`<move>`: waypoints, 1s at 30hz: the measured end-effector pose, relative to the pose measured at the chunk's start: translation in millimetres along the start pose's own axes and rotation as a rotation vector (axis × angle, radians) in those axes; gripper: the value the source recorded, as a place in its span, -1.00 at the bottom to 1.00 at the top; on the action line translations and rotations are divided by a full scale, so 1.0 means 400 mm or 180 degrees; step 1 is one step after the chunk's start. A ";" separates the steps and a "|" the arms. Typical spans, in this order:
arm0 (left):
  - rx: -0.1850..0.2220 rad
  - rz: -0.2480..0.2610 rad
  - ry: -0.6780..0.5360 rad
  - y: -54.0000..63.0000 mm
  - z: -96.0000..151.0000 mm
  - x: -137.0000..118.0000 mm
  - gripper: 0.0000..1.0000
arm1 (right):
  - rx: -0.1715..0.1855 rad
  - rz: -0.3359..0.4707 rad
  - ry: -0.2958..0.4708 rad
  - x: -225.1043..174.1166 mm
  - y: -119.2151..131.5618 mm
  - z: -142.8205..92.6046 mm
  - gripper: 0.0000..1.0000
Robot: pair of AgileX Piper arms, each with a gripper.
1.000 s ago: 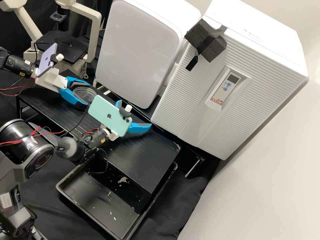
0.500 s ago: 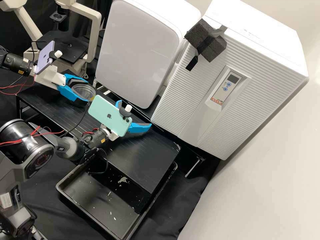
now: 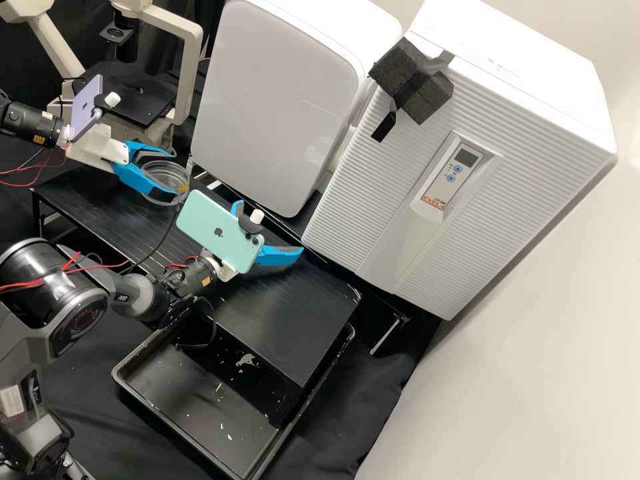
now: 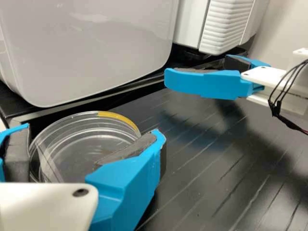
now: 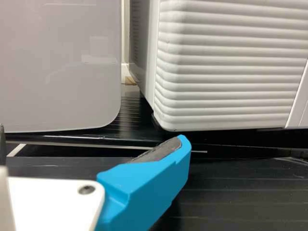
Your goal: Place the petri dish on the microscope
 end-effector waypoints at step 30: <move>0.0098 -0.0047 0.0013 -0.027 0.011 0.002 1.00 | 0.0000 0.0000 0.0000 0.000 0.000 0.000 1.00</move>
